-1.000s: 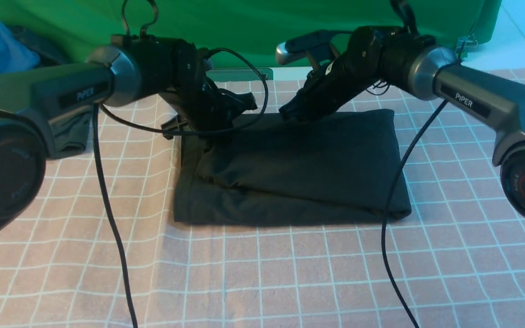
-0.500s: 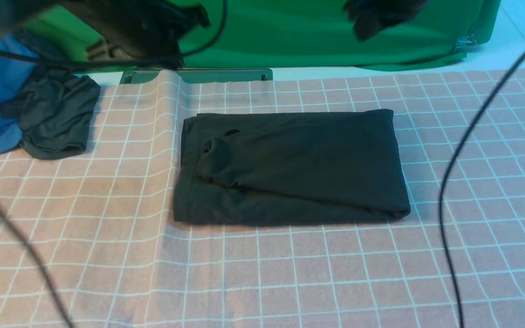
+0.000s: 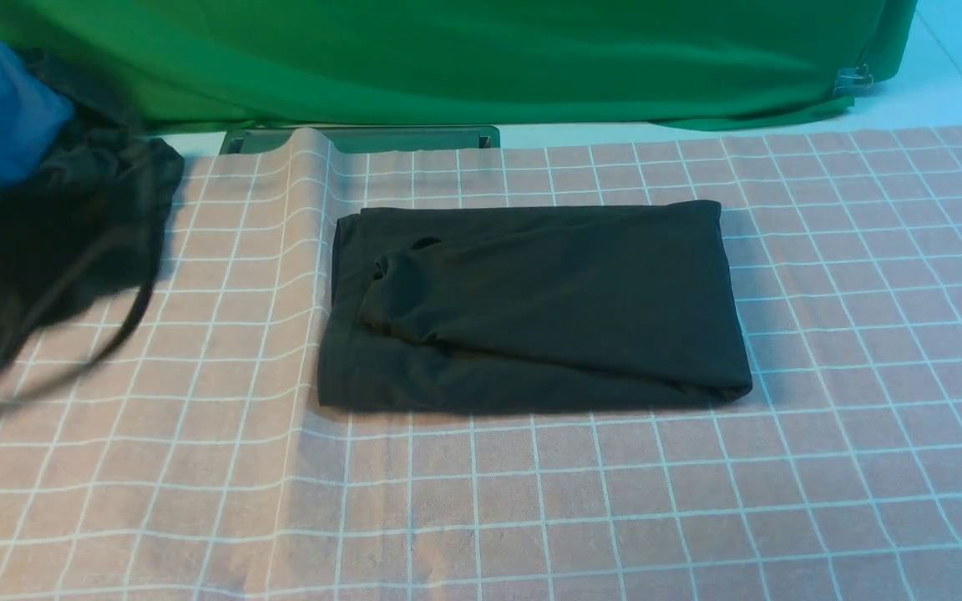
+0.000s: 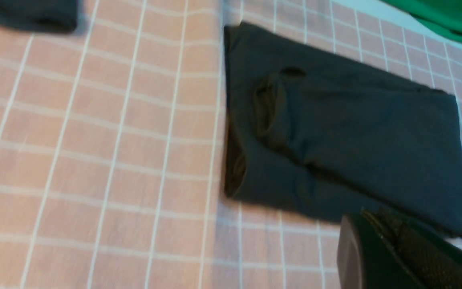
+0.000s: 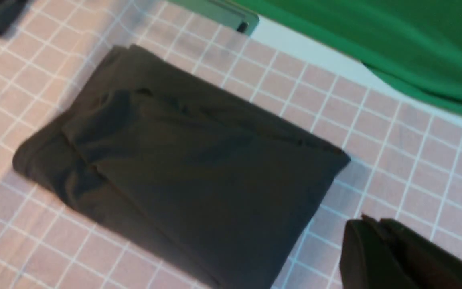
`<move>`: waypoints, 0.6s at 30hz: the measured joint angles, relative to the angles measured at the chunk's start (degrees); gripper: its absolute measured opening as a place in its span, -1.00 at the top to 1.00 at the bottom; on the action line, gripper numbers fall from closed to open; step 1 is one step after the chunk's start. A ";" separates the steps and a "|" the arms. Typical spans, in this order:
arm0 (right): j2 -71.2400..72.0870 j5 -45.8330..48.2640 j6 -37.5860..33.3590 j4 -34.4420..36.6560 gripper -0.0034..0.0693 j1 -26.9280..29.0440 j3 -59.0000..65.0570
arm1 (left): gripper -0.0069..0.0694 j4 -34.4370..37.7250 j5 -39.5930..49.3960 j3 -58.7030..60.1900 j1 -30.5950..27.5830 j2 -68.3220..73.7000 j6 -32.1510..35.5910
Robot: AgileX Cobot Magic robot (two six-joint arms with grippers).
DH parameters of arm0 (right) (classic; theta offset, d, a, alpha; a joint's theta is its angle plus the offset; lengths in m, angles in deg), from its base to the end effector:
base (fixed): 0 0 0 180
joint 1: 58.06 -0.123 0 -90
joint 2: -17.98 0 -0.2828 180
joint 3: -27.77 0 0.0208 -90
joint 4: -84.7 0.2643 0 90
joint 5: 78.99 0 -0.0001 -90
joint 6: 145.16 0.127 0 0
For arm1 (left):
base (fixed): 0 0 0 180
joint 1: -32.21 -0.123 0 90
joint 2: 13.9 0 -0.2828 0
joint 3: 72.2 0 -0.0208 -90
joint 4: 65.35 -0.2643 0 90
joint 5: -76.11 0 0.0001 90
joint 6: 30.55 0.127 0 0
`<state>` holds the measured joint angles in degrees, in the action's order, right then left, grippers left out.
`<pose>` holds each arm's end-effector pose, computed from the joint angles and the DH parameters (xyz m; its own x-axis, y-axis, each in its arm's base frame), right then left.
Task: Fold a long-sleeved shirt over a pink coffee tablecloth.
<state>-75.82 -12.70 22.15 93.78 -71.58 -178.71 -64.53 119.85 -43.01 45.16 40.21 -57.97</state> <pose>0.3320 0.0987 0.4400 -0.6069 -0.3054 -0.7338 -0.4339 0.9008 -0.0160 0.1903 -0.0451 0.3270 -0.6271 -0.3377 -0.7019 -0.0711 0.9222 -0.3802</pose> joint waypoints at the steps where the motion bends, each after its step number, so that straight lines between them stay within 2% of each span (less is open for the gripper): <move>1: 3.31 -2.92 -0.42 -0.19 0.71 0.00 4.88 | 0.78 0.00 -0.76 3.44 0.00 -4.30 -0.80; 7: 22.86 -25.74 -1.01 -1.02 0.71 0.08 25.71 | 0.78 0.00 -7.02 16.21 0.00 -23.70 -4.16; 8: 24.40 -26.59 -1.01 -1.08 0.71 0.08 27.14 | 0.78 0.00 -7.30 16.55 0.00 -24.23 -4.16; 10: 32.82 -36.70 -1.01 -1.15 0.71 0.08 35.08 | 0.78 0.00 -10.80 20.03 0.00 -29.68 -4.77; 14: 48.10 -51.03 -1.07 -1.22 0.71 0.08 47.97 | 0.78 0.00 -15.59 23.91 0.00 -34.51 -5.47; 15: 51.96 -55.50 -1.26 -1.27 0.71 0.08 51.82 | 0.78 0.00 -16.04 24.45 0.00 -34.89 -5.52; 16: 52.74 -55.50 -1.31 -1.27 0.71 0.08 52.44 | 0.78 0.00 -16.11 24.53 0.00 -34.90 -5.52; 18: 62.16 -64.29 -1.66 -1.27 0.71 0.08 59.98 | 0.78 0.00 -16.62 25.54 0.00 -34.95 -5.52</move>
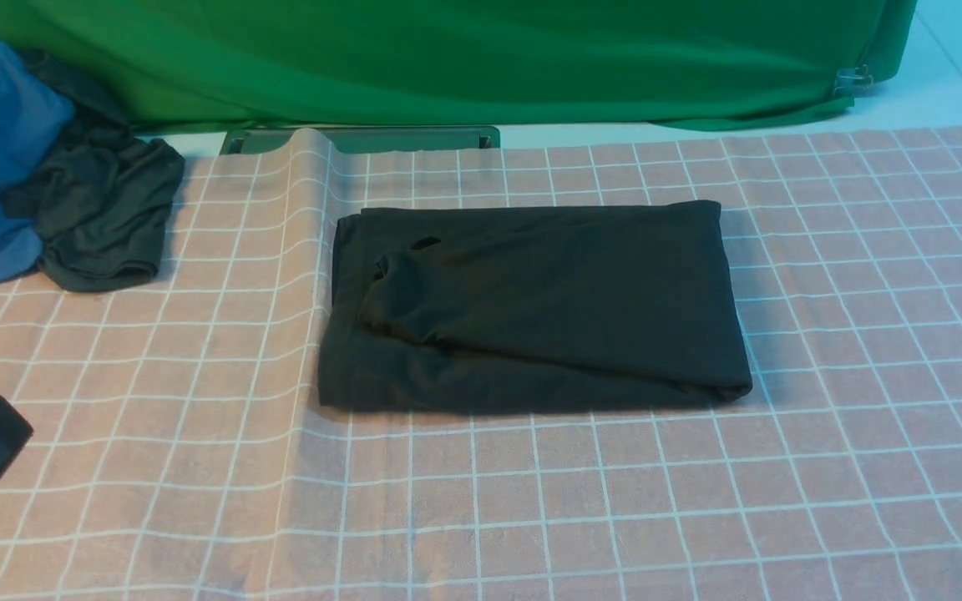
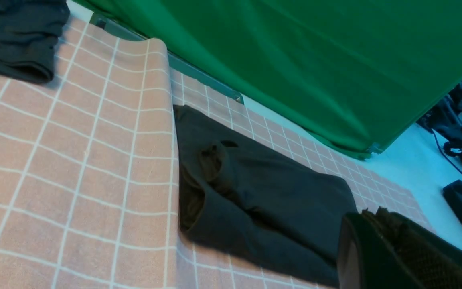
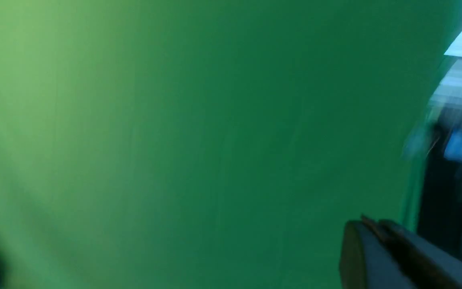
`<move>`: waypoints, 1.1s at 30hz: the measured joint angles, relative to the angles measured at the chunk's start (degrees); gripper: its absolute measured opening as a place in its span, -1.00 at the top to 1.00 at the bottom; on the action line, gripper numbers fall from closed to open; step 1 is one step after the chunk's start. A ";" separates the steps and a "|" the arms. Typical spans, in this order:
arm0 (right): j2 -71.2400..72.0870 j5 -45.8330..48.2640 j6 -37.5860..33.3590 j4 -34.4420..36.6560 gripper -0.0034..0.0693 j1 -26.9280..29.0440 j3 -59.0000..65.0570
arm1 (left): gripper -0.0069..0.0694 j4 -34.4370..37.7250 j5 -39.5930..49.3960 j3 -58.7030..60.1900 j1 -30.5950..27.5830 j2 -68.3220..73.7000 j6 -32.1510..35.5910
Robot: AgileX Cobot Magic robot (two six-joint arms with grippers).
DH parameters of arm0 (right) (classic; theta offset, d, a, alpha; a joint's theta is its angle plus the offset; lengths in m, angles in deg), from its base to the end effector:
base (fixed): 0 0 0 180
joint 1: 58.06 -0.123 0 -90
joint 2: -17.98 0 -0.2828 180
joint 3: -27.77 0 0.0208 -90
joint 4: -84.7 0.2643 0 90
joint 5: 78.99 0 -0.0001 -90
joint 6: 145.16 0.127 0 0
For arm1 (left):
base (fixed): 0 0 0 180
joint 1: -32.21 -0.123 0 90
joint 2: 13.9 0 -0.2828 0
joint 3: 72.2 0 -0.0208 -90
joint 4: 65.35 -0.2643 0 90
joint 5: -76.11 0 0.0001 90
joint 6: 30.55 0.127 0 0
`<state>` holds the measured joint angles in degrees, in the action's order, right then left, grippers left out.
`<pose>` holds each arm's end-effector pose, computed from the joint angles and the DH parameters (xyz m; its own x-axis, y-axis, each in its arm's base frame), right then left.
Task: Fold a long-sleeved shirt over a pink coffee tablecloth.
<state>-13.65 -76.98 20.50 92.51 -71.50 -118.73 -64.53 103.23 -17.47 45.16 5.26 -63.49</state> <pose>0.1042 0.0255 0.4506 0.4026 -0.0208 -0.9151 -0.1921 0.9756 -0.1067 0.1028 -0.0245 0.2848 -0.2826 -0.5039 -0.8162 0.0885 0.8336 -0.5452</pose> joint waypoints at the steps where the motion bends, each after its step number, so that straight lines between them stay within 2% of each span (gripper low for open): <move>1: 2.64 -2.66 -0.16 0.00 0.71 0.00 2.00 | 0.78 0.00 0.00 0.15 0.00 0.00 0.00; 5: 13.36 -7.01 -0.55 0.00 0.71 0.00 8.91 | 0.78 0.00 -0.46 0.56 0.00 0.00 0.05; 11: 20.67 -6.56 -0.55 0.00 0.65 0.00 11.29 | 0.78 0.00 -0.53 0.54 0.00 0.00 -0.05; 20: 21.94 -6.38 -0.55 0.00 0.56 0.00 11.31 | 0.78 -0.82 -0.53 0.54 0.00 0.00 3.14; 33: 21.94 -6.38 -0.55 0.00 0.49 0.07 11.36 | 0.78 -0.82 -0.53 0.54 0.00 0.00 3.40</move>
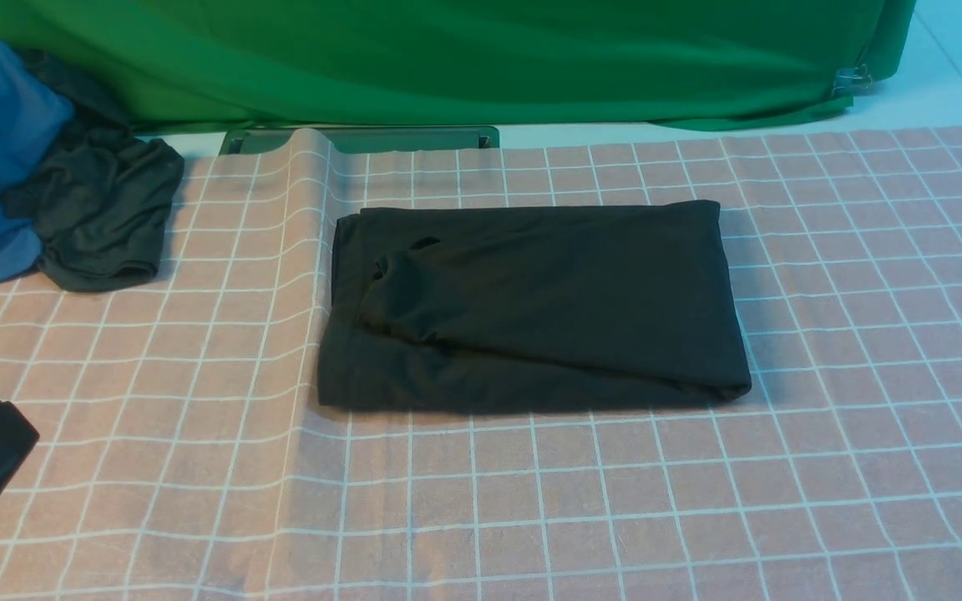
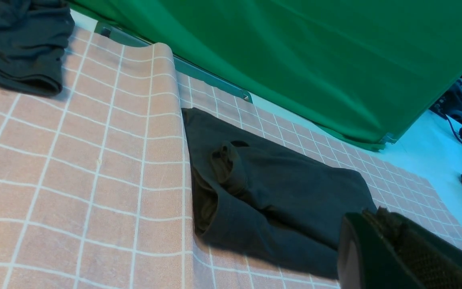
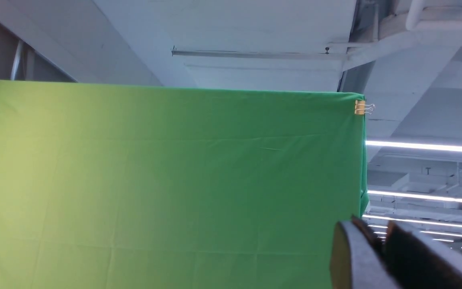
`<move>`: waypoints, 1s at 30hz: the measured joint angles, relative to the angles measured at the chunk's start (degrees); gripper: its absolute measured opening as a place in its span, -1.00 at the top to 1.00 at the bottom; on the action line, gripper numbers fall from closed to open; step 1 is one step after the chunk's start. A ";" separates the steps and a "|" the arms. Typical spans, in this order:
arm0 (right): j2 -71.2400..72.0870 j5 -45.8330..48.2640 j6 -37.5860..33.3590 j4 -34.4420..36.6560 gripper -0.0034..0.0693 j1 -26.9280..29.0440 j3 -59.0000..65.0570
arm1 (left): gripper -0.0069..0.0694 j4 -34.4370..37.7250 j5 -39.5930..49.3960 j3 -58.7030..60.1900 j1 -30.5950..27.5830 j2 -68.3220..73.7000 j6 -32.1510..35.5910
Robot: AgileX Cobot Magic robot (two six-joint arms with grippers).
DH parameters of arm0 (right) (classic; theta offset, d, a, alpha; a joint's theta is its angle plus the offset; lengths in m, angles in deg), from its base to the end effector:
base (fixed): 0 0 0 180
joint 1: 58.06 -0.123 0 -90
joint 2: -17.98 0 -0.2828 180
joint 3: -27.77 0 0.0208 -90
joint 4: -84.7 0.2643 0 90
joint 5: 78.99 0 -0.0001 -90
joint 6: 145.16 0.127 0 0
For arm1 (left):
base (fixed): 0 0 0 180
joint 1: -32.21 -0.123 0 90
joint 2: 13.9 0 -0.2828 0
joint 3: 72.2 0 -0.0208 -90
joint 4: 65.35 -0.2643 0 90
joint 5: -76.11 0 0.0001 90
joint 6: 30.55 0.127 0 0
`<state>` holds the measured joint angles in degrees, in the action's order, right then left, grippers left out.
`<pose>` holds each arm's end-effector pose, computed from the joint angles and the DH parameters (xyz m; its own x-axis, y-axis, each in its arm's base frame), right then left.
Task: Fold a long-sleeved shirt over a pink coffee tablecloth.
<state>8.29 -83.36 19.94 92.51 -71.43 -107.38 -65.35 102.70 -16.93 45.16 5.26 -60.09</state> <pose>0.0218 0.0038 0.4221 0.6455 0.0262 -0.7633 -0.1447 0.9855 -0.0886 0.1038 -0.0239 0.2824 -0.2726 -0.4432 -0.8540 0.1031 0.8690 -0.4839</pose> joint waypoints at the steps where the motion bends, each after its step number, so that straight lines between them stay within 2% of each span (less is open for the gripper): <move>1: 0.00 0.00 0.00 0.00 0.48 0.00 0.00 | 0.78 0.00 0.00 0.00 0.00 0.00 0.00; 8: 0.00 -0.05 0.06 0.00 0.44 0.00 0.00 | 0.78 -2.85 -4.35 1.34 -0.27 -0.20 4.23; 13: 0.00 -0.01 0.06 0.00 0.40 0.00 0.00 | 0.78 -1.92 -17.14 11.05 -6.81 -4.28 10.45; 17: 0.00 -0.01 0.06 0.00 0.38 0.00 0.00 | 0.78 -1.58 -21.59 19.80 -11.72 -9.02 11.06; 19: 0.04 -0.01 0.06 0.00 0.37 0.00 0.00 | 0.78 -1.47 -21.51 21.40 -12.82 -10.23 11.11; 24: 0.04 0.01 0.06 0.00 0.37 0.00 0.01 | 0.78 -0.43 -13.85 22.30 -15.32 -11.31 11.52; 30: 0.04 0.01 0.06 0.00 0.34 0.00 0.01 | 0.78 0.58 -13.09 22.30 -15.32 -11.33 11.53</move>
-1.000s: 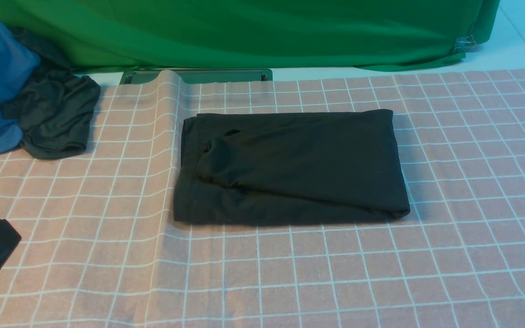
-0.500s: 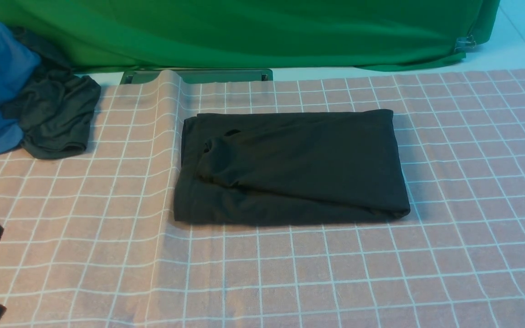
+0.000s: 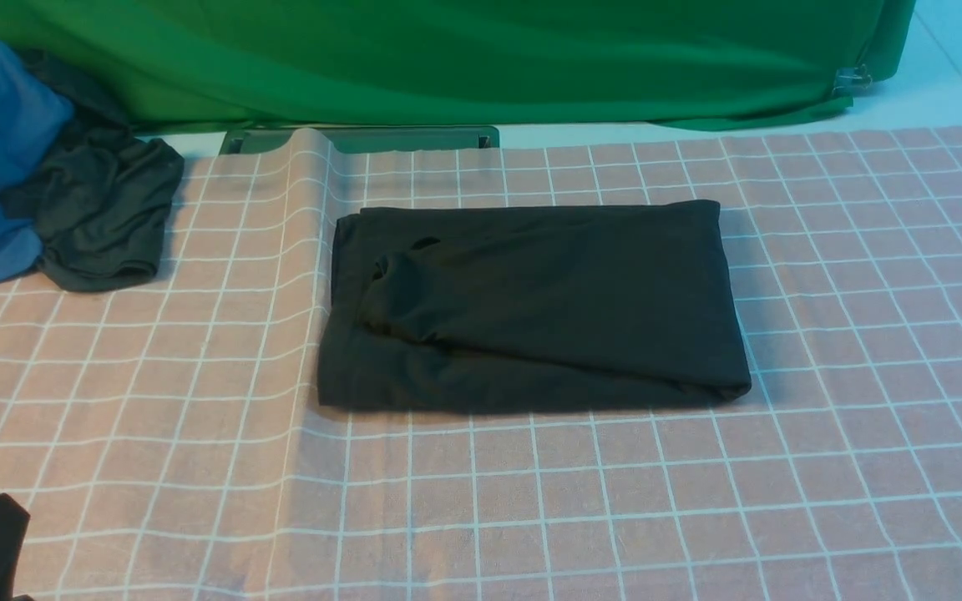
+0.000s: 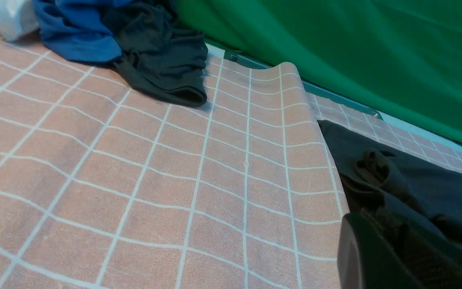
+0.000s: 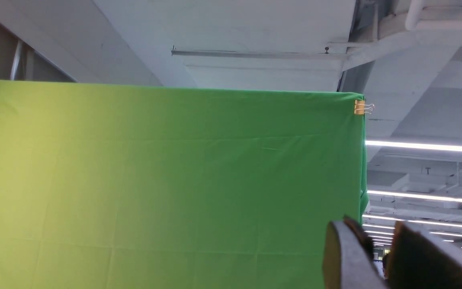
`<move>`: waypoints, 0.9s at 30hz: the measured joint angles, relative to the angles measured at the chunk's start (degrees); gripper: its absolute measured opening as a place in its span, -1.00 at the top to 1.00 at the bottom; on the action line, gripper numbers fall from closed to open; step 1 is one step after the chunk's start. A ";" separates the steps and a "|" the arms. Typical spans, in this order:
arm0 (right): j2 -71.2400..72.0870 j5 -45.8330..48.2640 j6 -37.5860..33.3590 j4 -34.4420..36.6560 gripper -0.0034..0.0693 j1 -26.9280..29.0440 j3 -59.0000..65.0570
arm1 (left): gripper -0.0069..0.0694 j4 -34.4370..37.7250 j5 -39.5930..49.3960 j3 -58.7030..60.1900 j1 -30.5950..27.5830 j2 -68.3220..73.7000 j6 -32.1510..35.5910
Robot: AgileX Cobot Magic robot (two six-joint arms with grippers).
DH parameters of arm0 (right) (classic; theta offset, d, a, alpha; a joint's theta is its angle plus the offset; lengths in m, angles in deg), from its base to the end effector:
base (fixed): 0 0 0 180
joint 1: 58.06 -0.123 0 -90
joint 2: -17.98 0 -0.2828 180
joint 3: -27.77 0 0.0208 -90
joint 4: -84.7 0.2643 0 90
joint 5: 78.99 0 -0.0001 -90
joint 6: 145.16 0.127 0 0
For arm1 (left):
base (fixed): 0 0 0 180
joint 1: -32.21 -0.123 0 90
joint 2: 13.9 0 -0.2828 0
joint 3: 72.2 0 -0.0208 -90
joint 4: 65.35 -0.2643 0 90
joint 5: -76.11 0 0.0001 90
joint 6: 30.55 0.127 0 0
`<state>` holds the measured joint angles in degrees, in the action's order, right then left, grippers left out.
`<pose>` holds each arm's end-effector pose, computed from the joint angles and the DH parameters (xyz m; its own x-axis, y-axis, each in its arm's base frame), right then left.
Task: Fold a long-sleeved shirt over a pink coffee tablecloth.
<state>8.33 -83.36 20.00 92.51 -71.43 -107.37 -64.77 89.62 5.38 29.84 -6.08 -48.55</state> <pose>0.0216 0.0038 0.4220 0.6457 0.0273 -0.7631 -0.1453 0.9855 -0.0877 0.1070 0.0041 0.1836 -0.1343 -0.3242 -0.9364 -0.0863 0.9452 -0.3149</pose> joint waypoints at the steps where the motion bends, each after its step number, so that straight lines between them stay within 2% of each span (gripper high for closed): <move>1: 0.00 0.00 0.00 0.00 0.32 0.00 0.00 | 0.78 -0.12 0.00 0.00 0.00 -0.05 0.00; 24: 0.00 0.00 0.00 0.00 0.26 0.00 0.00 | 0.78 -0.58 0.00 0.00 0.00 -0.05 0.14; 27: 0.00 2.46 0.00 0.00 0.26 0.07 0.00 | 0.78 -0.58 0.00 0.00 0.00 -0.05 0.16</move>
<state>8.33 -80.90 20.00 92.51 -71.36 -107.37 -65.35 89.62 5.38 29.84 -6.13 -48.40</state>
